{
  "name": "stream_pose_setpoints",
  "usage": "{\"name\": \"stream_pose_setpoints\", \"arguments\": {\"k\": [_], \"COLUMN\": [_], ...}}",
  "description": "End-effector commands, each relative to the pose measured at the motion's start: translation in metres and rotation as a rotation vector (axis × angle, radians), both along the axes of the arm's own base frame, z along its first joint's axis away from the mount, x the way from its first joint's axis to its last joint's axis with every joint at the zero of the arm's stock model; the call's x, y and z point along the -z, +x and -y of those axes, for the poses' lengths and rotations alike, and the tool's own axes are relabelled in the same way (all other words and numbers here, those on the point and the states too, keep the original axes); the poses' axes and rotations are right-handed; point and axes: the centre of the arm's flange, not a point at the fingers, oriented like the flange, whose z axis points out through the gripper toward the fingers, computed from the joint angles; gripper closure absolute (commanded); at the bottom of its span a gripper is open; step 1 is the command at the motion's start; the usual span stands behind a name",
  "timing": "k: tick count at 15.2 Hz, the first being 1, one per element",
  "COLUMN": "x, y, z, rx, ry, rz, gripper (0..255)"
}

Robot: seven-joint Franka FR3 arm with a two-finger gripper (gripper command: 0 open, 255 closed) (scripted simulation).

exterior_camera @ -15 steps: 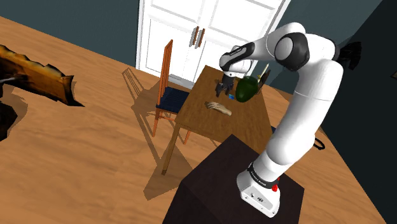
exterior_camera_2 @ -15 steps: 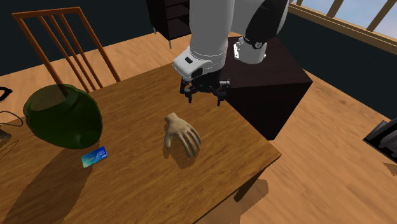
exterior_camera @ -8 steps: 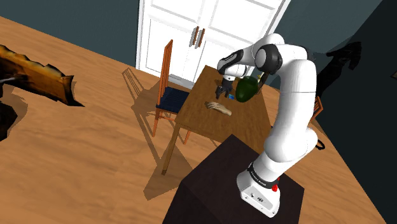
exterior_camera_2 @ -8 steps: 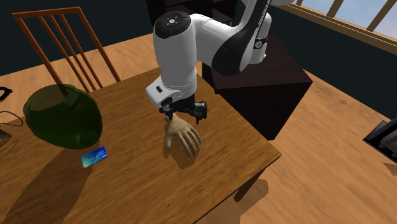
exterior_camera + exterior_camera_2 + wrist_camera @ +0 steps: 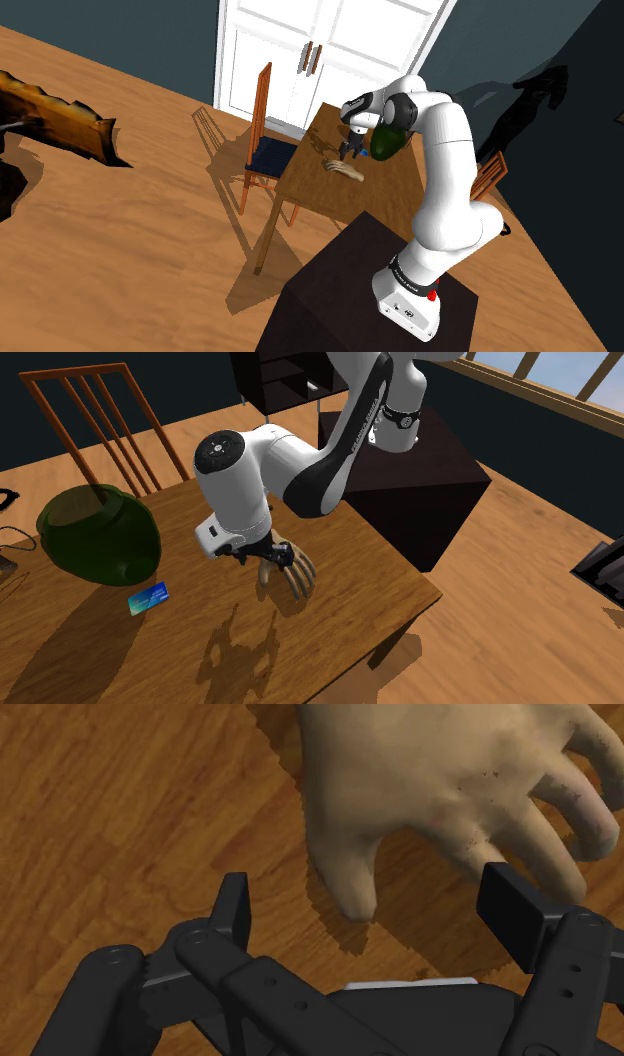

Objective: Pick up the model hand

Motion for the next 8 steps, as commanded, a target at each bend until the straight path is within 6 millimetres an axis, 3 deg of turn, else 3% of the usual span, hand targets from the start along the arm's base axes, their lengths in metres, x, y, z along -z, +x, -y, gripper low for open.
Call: {"name": "stream_pose_setpoints", "arguments": {"k": [1, 8], "x": [0.011, 0.040], "y": [0.002, 0.002], "z": [0.004, 0.004], "rx": [0.001, 0.001], "ry": [0.001, 0.001], "rz": [0.000, 0.000], "gripper": [0, 0]}}
